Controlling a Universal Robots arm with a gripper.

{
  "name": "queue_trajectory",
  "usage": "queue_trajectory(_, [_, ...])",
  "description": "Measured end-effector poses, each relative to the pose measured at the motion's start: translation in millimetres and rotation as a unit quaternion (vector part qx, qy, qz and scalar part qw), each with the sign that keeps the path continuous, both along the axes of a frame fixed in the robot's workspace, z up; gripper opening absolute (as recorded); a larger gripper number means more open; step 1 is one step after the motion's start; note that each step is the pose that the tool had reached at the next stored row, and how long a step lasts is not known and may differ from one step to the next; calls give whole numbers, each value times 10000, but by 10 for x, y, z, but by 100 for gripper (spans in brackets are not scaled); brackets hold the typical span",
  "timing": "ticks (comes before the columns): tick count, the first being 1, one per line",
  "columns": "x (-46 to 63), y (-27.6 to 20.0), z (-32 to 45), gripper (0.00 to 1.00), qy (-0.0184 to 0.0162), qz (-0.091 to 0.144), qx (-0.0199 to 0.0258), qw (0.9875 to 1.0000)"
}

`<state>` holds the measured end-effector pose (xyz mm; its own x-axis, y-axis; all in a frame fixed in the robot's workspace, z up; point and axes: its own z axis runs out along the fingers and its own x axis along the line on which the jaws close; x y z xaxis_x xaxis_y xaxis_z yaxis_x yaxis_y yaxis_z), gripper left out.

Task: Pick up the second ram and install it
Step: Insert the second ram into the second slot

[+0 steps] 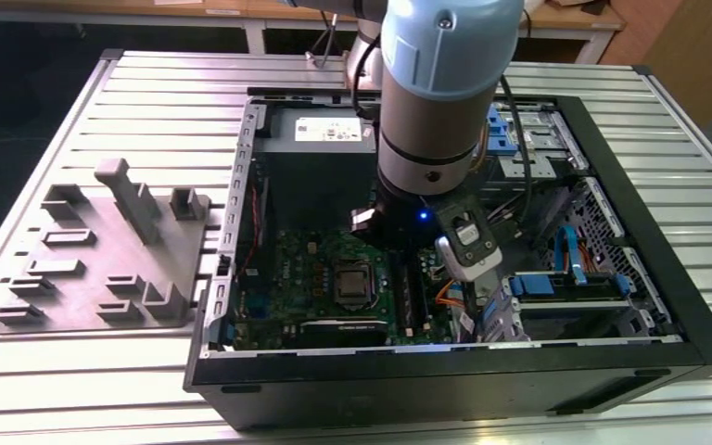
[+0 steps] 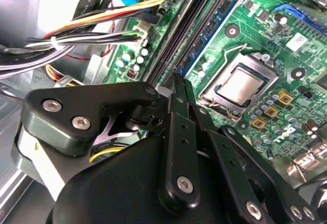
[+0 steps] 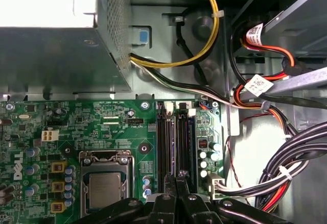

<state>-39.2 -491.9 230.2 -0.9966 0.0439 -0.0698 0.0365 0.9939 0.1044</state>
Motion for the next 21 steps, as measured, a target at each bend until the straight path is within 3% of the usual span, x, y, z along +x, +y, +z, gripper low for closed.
queue_trajectory(21, [10,-10,-7,8,0,-2,0,10000])
